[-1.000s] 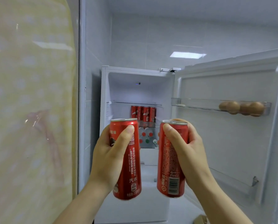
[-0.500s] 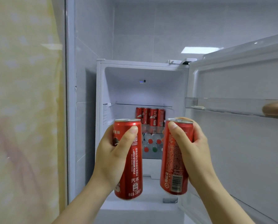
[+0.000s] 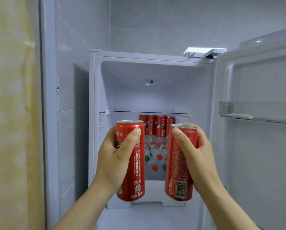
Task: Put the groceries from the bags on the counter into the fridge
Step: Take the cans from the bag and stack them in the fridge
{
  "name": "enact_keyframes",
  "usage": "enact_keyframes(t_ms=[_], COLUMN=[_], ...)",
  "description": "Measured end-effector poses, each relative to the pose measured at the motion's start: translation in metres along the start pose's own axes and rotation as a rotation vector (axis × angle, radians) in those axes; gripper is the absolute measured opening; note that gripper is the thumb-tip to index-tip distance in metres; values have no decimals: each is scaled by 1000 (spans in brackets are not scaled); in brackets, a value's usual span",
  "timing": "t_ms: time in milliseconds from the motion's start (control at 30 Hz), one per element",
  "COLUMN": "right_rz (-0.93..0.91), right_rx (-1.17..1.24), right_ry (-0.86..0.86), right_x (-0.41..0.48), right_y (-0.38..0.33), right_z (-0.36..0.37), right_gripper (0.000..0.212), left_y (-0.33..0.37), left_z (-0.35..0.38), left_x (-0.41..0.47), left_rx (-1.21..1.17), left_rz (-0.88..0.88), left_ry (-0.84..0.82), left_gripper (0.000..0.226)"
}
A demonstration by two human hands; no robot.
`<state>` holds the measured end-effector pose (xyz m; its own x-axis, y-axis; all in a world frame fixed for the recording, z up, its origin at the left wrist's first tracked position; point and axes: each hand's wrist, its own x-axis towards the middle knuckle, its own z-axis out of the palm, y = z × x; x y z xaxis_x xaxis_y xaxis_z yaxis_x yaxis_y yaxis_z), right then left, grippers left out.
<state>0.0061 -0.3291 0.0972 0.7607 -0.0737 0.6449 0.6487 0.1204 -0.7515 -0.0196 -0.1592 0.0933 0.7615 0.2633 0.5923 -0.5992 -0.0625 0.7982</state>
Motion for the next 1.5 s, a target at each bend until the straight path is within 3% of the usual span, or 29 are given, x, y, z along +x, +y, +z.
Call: enact_keyframes(t_ms=[533,667,800,1100,1500], right_rz=[13,6,6,-9,-53], right_rx=[-71,-99,-53,-62,-113], right_ry=[74,80,105,145,130], right_x=[86,113,142,214,261], right_y=[109,138,162,227,276], right_z=[57,57,56,51,57], right_gripper=[37,32,45,31,38], left_y=[-102,-121,-143,-193,-244], left_z=[-26,-19,-7,30,44], left_x=[112,136,164,214,268], left_rx=[-12,21,80,167,182], left_rz=[-43,-45,-40,29,44], left_ry=[-35,-9,18,109,134], left_gripper=[40,36,40,32,32])
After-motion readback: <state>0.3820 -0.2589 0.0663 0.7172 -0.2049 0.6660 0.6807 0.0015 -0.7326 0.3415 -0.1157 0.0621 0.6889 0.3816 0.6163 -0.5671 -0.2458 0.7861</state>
